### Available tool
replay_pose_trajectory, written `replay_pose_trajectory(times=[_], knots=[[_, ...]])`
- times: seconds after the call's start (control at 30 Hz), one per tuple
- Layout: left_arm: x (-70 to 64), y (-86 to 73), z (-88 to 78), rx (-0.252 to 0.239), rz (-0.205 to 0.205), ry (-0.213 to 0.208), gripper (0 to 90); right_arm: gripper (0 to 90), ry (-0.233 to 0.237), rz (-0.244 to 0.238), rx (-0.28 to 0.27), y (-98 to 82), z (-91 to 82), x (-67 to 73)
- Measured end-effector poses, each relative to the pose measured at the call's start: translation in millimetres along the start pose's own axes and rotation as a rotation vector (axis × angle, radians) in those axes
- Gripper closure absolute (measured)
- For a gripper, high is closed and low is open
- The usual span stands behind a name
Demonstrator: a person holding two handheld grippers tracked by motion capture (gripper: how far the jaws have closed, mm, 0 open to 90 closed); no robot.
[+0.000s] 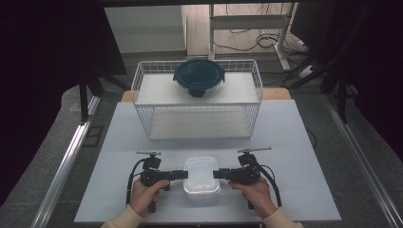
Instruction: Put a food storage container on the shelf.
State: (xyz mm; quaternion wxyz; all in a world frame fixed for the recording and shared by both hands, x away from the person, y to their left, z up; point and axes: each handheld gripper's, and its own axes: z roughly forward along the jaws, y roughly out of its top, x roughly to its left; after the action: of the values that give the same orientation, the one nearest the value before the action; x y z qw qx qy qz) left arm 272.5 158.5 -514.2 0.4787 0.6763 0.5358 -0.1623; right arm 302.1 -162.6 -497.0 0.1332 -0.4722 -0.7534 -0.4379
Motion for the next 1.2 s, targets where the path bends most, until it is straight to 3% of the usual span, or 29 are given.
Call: replay_pose_trajectory(times=[0.13, 0.47, 0.97, 1.2], knots=[[-3.4, -0.7, -2.8, -0.009, 0.013, 0.0, 68.3, 67.9, 0.045, 0.049, -0.001, -0.6, -4.2, -4.6], [-11.3, -1.2, -11.9, -0.03, 0.05, -0.004, 75.1, 76.8, 0.113, 0.07, -0.008, -0.9, -13.9, -4.2], [-19.2, -1.6, -18.6, -0.044, 0.089, -0.011, 79.7, 79.6, 0.094, 0.006, -0.03, 0.1, -19.4, 1.5], [-26.9, -0.2, -25.1, -0.059, 0.121, -0.012, 80.0, 79.6, 0.088, -0.045, -0.049, 2.7, -25.7, 9.7]])
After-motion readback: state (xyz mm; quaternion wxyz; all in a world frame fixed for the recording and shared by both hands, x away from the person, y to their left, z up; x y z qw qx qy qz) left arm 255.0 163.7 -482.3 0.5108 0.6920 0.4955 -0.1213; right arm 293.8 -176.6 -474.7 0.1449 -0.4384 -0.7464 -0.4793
